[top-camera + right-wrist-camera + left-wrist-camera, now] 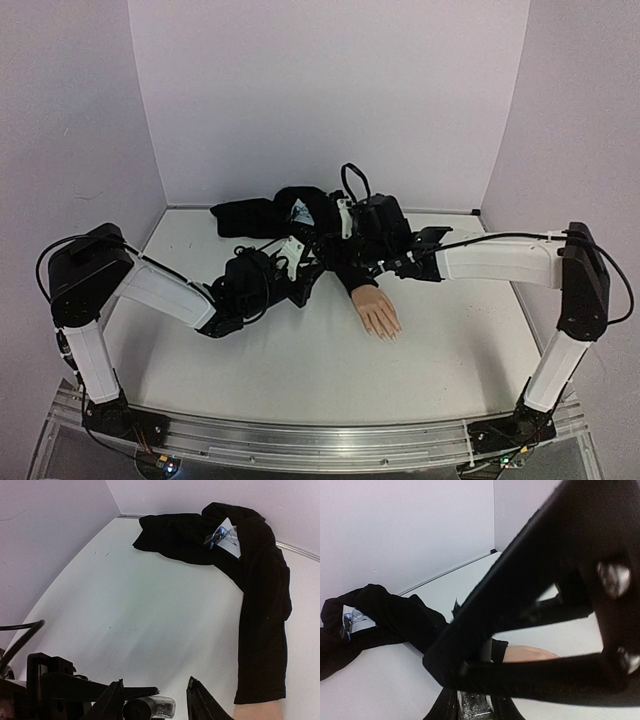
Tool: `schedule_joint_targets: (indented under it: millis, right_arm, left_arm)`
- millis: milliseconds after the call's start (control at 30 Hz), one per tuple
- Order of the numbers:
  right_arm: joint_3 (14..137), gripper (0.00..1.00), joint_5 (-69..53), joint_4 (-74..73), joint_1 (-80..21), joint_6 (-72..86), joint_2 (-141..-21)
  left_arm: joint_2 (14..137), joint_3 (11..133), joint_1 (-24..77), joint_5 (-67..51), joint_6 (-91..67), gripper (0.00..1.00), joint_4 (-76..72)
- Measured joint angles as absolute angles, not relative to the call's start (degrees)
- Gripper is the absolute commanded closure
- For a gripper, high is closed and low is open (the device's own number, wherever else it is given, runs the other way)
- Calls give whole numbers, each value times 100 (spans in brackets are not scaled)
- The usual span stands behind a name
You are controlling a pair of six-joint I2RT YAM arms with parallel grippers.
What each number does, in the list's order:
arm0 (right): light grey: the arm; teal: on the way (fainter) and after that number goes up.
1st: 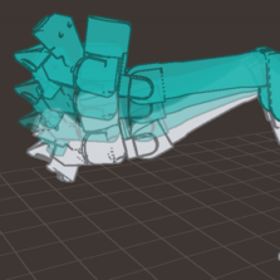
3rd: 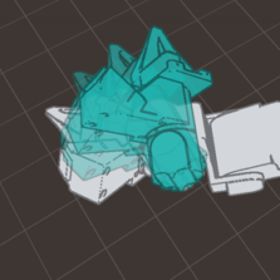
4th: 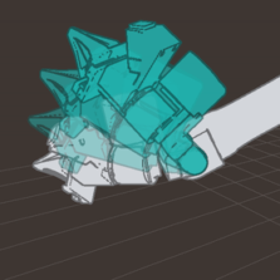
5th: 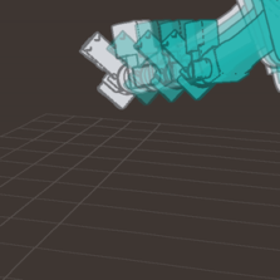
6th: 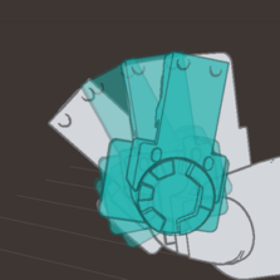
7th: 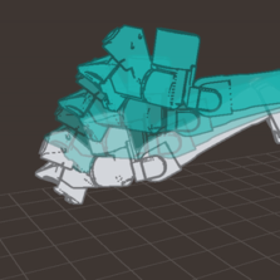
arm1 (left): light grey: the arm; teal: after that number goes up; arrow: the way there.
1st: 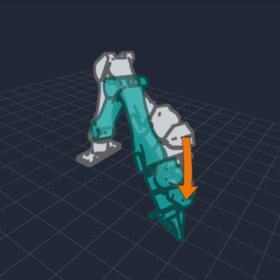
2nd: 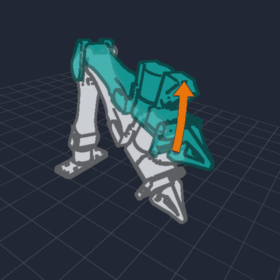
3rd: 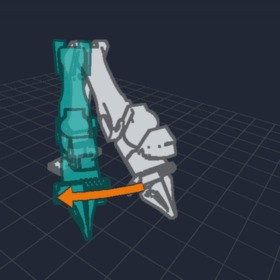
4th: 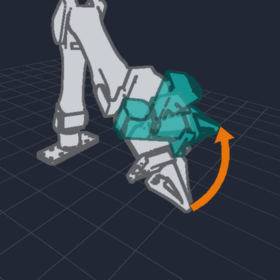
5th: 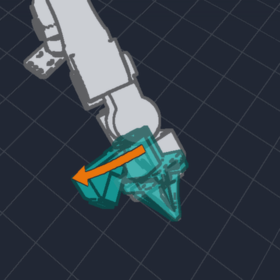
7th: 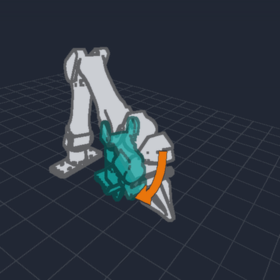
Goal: Paint the nails
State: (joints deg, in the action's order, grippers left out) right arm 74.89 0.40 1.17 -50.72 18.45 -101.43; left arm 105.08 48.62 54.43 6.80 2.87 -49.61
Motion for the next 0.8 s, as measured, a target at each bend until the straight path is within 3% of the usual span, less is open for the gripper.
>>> schedule_joint_targets:
  millis: [233,267,433,667,700,767,800]
  right_arm:
    - [7484,99,69,185,-5153,1769,-10245]
    - [7470,100,90,205,-5159,1694,-10243]
    - [7218,100,-499,390,-5104,1187,-10158]
    - [6580,100,-3854,681,-4663,-321,-9476]
    - [6580,97,-4152,699,-4636,-442,-9445]
    - [6574,73,-4529,754,-4617,-624,-9413]
    - [6571,68,-4588,780,-4615,-660,-9411]
  left_arm:
    - [10505,4866,5443,719,147,100,-4986]
    - [10495,4866,5443,705,123,100,-4976]
    - [10300,4703,5215,-198,-233,100,-4750]
    - [9316,4287,4761,-3308,-679,100,-4241]
    - [9203,4287,4734,-3596,-711,100,-4167]
    - [9048,4287,4711,-3877,-729,100,-4029]
    - [8999,4287,4709,-3897,-720,100,-3956]
